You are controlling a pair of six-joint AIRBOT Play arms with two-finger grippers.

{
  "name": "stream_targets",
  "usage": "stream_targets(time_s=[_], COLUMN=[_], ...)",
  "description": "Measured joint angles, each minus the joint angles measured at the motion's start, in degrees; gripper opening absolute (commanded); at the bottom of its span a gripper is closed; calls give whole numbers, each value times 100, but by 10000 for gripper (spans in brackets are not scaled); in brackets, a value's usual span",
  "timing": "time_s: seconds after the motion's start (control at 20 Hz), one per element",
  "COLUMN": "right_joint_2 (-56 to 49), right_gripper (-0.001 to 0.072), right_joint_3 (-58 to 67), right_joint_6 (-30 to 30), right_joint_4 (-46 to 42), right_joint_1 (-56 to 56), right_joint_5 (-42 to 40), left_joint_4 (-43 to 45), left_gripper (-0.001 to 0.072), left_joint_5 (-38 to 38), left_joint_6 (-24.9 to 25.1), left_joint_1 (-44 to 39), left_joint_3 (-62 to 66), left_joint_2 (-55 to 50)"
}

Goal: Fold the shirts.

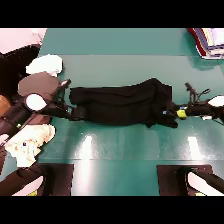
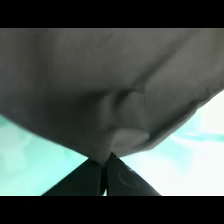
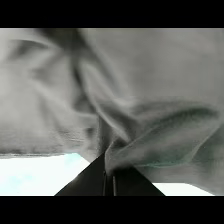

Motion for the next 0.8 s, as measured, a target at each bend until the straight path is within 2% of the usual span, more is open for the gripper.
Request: stream_targets(time_s=[0.2,0.45,0.8], right_joint_2=[892,1657,1685], right_gripper=[17,17,16], right_joint_3=[1250,3606,6612], right_joint_6=[-28,-42,94], right_joint_4=[-157,-219,-236], right_joint_1=[-581,-1532,-2651], right_joint_5=[354,852,1805], left_joint_4=[535,793,1110], left_gripper=[25,25,22], left_joint_5=[-393,-570,-636], left_joint_6=[-101,-116,-168], left_joint_1=[590,1207,1370], left_joint_3=[1311,3875,6929], left_joint_2=[804,1582,1794])
